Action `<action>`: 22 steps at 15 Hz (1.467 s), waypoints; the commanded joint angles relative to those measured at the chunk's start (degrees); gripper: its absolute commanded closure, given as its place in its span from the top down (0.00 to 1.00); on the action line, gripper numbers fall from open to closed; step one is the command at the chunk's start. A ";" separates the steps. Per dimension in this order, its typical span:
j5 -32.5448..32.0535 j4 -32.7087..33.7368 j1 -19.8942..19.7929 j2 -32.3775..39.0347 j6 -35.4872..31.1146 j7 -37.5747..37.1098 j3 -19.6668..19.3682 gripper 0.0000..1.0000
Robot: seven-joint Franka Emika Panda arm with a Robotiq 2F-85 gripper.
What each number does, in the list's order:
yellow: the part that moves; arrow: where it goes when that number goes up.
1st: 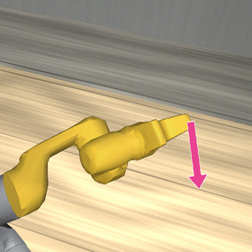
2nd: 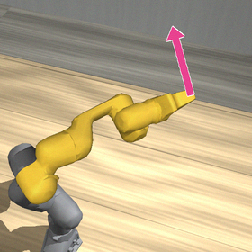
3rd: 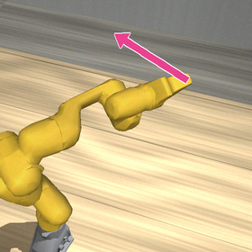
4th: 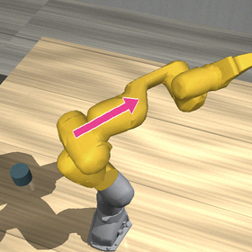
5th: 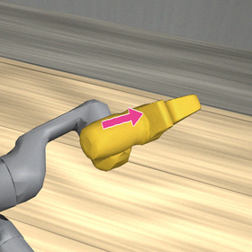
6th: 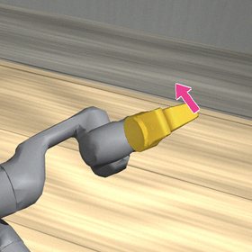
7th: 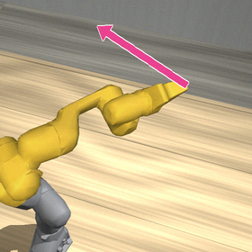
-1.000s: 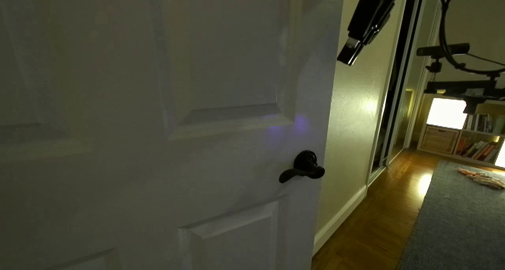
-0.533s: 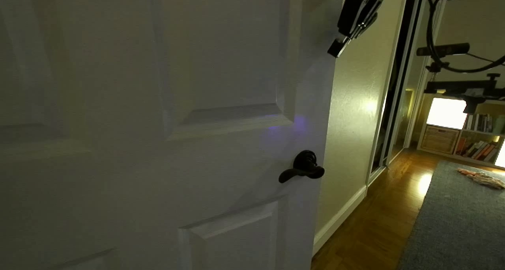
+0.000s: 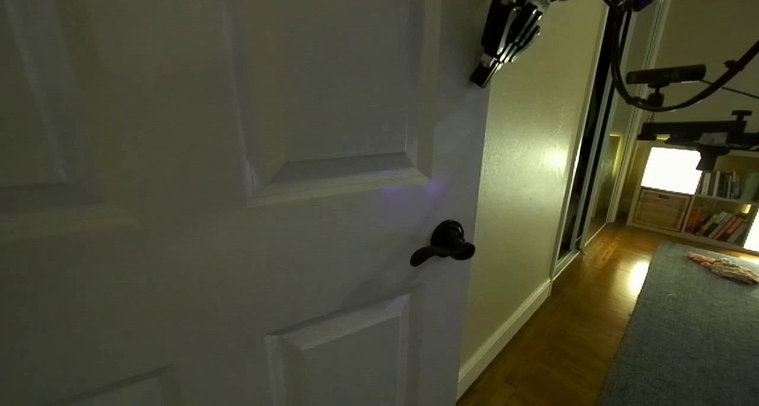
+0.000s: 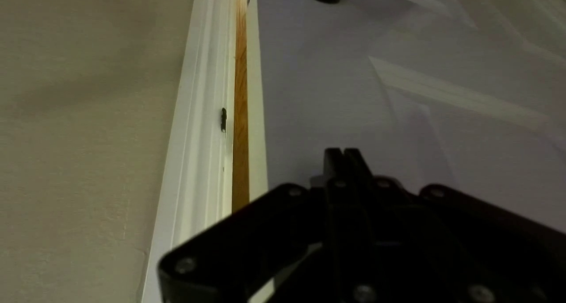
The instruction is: Close the door
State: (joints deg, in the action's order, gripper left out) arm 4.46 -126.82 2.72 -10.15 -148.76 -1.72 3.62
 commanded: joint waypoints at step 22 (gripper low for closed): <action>-3.82 41.70 0.69 34.59 1.19 4.83 -0.13 0.06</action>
State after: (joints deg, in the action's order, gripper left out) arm 1.96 -90.67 3.05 20.81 -148.88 2.00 3.49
